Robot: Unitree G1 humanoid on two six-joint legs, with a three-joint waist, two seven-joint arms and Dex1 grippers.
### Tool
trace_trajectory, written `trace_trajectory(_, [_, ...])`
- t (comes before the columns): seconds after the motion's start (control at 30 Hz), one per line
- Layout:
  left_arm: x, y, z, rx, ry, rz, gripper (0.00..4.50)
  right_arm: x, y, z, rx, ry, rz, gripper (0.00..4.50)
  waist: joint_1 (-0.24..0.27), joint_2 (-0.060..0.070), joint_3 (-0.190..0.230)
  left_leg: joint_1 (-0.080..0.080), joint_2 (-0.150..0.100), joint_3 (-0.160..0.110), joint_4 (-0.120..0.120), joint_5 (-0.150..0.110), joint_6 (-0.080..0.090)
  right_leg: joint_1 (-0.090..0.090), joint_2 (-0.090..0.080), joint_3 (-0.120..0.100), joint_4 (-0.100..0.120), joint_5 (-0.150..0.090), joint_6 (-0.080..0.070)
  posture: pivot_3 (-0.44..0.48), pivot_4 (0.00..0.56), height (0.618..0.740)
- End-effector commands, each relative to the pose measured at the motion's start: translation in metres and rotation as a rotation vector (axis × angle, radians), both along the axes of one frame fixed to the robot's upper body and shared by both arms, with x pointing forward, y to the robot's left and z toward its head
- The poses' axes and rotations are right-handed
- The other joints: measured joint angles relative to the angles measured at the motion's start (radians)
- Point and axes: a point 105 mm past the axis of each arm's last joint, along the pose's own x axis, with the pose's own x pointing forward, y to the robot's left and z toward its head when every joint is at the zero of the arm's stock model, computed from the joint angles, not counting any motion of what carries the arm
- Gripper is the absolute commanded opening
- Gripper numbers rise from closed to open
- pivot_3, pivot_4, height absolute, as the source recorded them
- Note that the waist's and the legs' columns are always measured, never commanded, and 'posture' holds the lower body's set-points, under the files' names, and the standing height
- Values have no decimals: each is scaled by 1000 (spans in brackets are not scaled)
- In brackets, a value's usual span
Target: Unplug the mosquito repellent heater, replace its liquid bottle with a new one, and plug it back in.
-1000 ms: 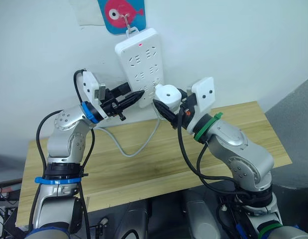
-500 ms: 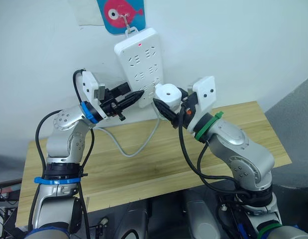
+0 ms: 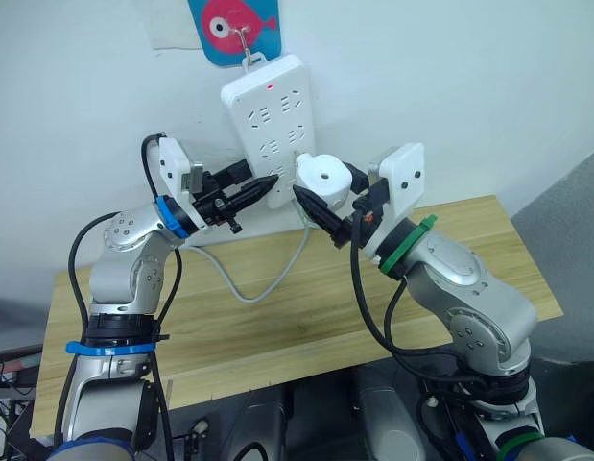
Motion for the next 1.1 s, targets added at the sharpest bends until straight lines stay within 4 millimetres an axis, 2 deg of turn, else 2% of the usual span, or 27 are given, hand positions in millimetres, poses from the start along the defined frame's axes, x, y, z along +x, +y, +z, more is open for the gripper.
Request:
trace_trajectory(0.03, [-6,-4,9,27,-50,-25,1312,-7,2,8,13,-46,12,3070,0,0,0,0,0,0,0,0,0,0,0,0,0,0,0,-95,295,740])
trace_trajectory(1.1, [-9,-7,4,16,-10,-57,1312,17,6,3,46,-36,-20,3070,0,0,0,0,0,0,0,0,0,0,0,0,1,0,0,-94,310,740])
